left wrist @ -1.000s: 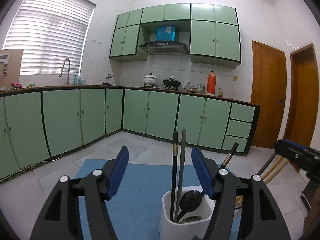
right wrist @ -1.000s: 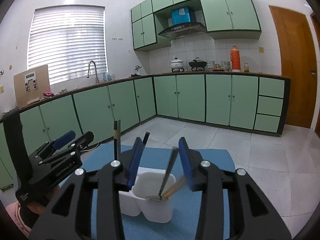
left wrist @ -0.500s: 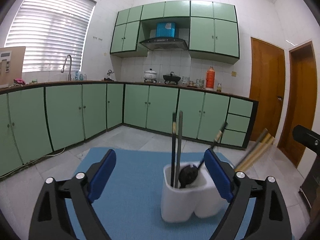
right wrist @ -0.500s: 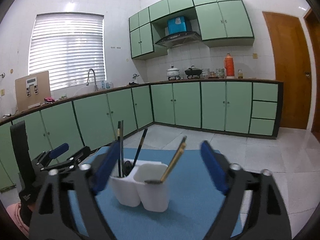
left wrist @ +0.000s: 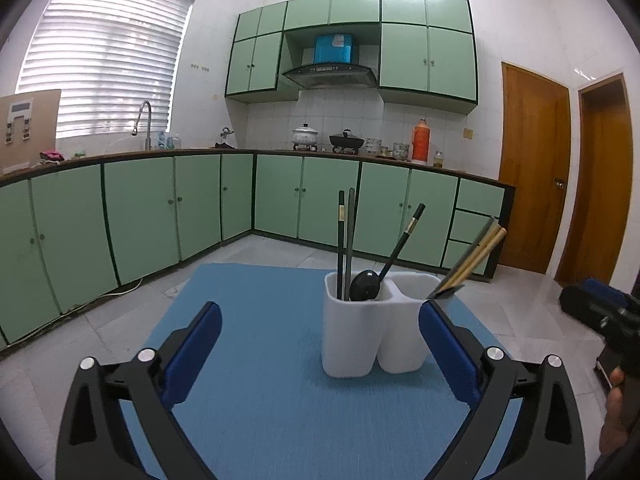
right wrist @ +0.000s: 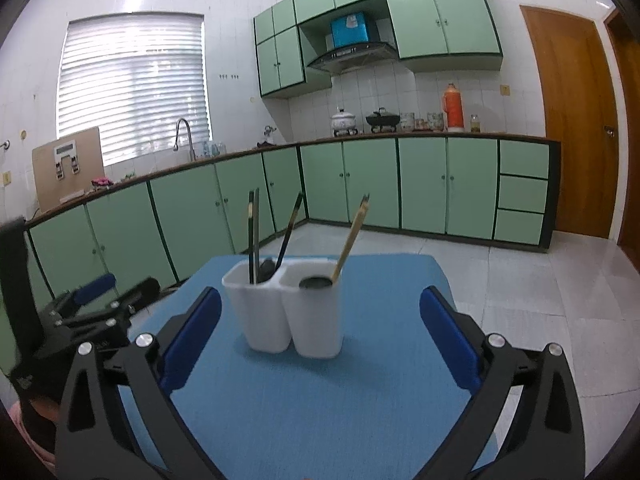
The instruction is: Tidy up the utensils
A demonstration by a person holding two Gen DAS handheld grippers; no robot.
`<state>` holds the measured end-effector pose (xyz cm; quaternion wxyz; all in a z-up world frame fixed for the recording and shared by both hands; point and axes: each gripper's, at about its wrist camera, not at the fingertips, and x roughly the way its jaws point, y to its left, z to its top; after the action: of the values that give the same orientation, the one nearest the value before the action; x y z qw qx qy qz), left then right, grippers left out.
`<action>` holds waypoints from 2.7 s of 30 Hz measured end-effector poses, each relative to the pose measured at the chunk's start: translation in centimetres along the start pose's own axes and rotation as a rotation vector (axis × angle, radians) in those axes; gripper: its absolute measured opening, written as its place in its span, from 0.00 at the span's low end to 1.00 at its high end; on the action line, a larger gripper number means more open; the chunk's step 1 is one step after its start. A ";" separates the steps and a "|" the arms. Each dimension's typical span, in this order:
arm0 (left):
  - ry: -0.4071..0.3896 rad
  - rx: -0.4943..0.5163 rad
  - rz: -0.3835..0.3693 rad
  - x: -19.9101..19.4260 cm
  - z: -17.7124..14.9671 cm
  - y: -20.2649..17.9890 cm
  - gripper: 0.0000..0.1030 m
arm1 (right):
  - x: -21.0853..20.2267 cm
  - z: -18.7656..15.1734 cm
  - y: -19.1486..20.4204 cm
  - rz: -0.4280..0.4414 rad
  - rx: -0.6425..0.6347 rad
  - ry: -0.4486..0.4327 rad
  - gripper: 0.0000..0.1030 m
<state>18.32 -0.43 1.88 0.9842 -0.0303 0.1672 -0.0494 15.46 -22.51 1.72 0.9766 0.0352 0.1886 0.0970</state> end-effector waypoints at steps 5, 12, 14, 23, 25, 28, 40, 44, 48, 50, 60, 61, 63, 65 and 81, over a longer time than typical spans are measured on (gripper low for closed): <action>0.036 -0.004 0.012 -1.5 0.1 -0.3 0.94 | -0.3 -0.3 0.5 0.004 0.005 0.099 0.94; 0.130 0.014 0.004 -2.9 -0.3 -0.9 0.94 | -1.7 -0.5 1.6 -0.008 -0.009 0.156 0.94; 0.151 0.022 0.000 -3.1 -0.6 -1.2 0.94 | -1.8 -0.7 1.7 -0.003 -0.005 0.178 0.94; 0.144 0.044 -0.005 -4.8 0.2 -2.1 0.94 | -3.3 0.2 1.8 -0.003 -0.004 0.185 0.94; 0.137 0.046 -0.009 -5.1 0.5 -2.3 0.94 | -3.5 0.4 1.8 -0.003 -0.011 0.182 0.94; 0.126 0.043 -0.014 -5.4 0.8 -2.5 0.94 | -3.6 0.7 1.9 -0.006 -0.021 0.180 0.94; 0.118 0.038 -0.013 -5.7 1.1 -2.6 0.94 | -3.5 0.8 1.8 0.000 -0.023 0.177 0.94; 0.118 0.039 -0.013 -5.7 1.1 -2.6 0.94 | -3.5 0.9 1.8 0.002 -0.022 0.175 0.94; 0.117 0.039 -0.012 -5.7 1.1 -2.6 0.94 | -3.4 0.9 1.9 0.003 -0.025 0.171 0.94; 0.117 0.038 -0.012 -5.7 1.3 -2.8 0.94 | -3.5 0.9 1.8 0.004 -0.024 0.171 0.94; 0.111 0.037 -0.009 -5.8 1.7 -2.8 0.94 | -3.5 1.2 2.0 0.008 -0.030 0.168 0.94; 0.111 0.037 -0.009 -5.8 1.7 -2.8 0.94 | -3.5 1.2 2.0 0.009 -0.029 0.168 0.94; 0.111 0.036 -0.009 -5.8 1.8 -2.8 0.94 | -3.5 1.2 2.0 0.008 -0.029 0.168 0.94; 0.110 0.037 -0.009 -5.8 1.8 -2.7 0.94 | -3.5 1.2 2.0 0.009 -0.029 0.168 0.94; 0.100 0.040 -0.003 -6.2 2.0 -2.5 0.94 | -3.5 1.2 2.0 0.009 -0.031 0.167 0.94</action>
<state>12.98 -2.12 5.98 0.9749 -0.0082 0.2153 -0.0556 12.37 -21.31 4.35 0.9575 0.0128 0.2678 0.1068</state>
